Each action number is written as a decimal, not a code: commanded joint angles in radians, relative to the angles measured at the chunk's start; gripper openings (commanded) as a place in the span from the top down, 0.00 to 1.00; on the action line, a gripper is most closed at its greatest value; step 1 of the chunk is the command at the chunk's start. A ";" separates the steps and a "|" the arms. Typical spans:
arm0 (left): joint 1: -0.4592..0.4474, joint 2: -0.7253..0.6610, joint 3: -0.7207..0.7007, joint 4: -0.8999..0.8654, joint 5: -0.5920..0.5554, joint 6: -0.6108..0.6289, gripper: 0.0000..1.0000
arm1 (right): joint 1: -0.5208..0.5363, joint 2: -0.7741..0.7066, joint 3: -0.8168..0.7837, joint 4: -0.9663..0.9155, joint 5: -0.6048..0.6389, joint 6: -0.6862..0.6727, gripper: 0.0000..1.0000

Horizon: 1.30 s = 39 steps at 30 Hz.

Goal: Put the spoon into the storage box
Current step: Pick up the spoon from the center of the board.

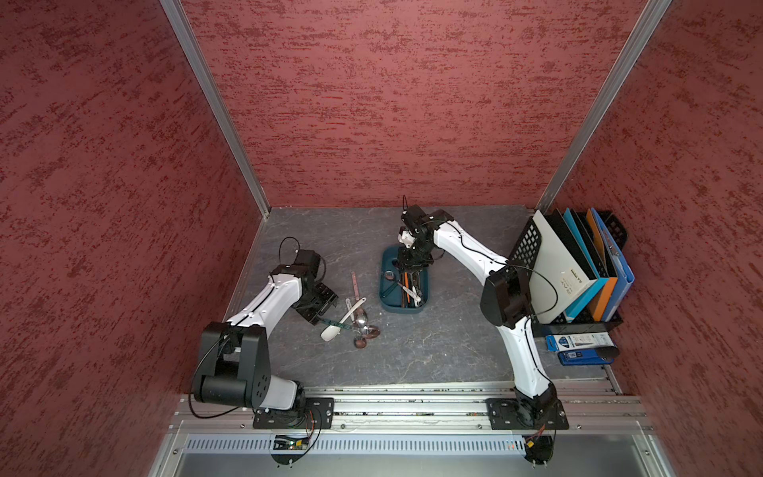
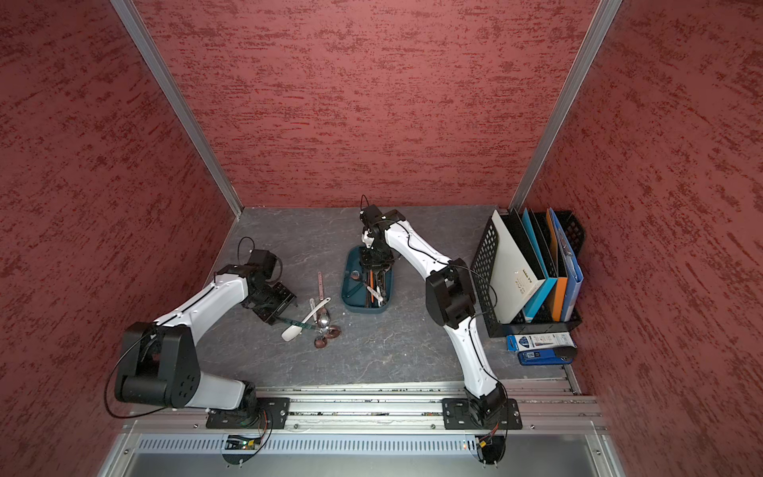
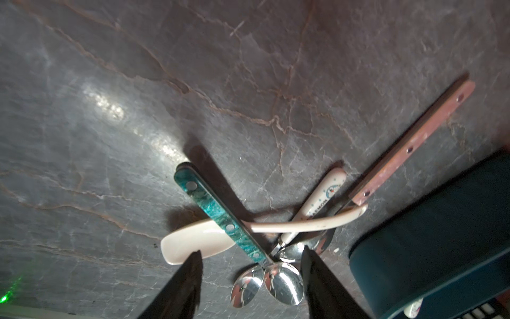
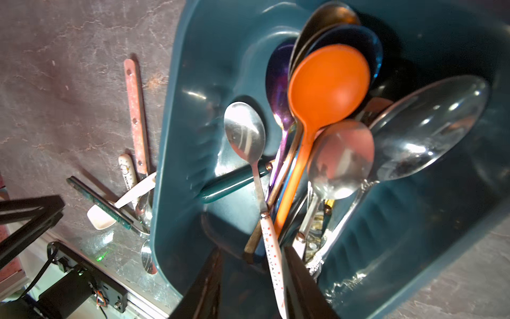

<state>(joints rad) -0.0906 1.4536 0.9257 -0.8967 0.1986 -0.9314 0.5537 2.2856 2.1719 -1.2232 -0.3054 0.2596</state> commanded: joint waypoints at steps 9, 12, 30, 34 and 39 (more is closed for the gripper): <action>0.006 0.036 -0.028 0.013 -0.066 -0.054 0.45 | -0.007 -0.062 0.029 -0.007 -0.030 -0.031 0.62; 0.006 0.048 -0.048 0.024 -0.074 -0.059 0.45 | -0.008 -0.057 0.043 -0.013 -0.030 -0.030 0.62; -0.010 0.157 -0.075 0.114 -0.105 -0.055 0.82 | -0.011 -0.071 0.054 -0.032 -0.009 -0.034 0.62; 0.003 0.137 -0.092 0.135 -0.093 -0.053 0.95 | -0.012 -0.088 0.028 -0.015 -0.042 -0.056 0.62; 0.023 0.087 -0.098 0.140 -0.062 -0.065 0.99 | -0.012 -0.130 -0.034 0.051 -0.101 -0.041 0.62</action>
<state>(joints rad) -0.0837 1.5669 0.8444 -0.7856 0.1329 -0.9836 0.5518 2.2208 2.1616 -1.2144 -0.3576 0.2234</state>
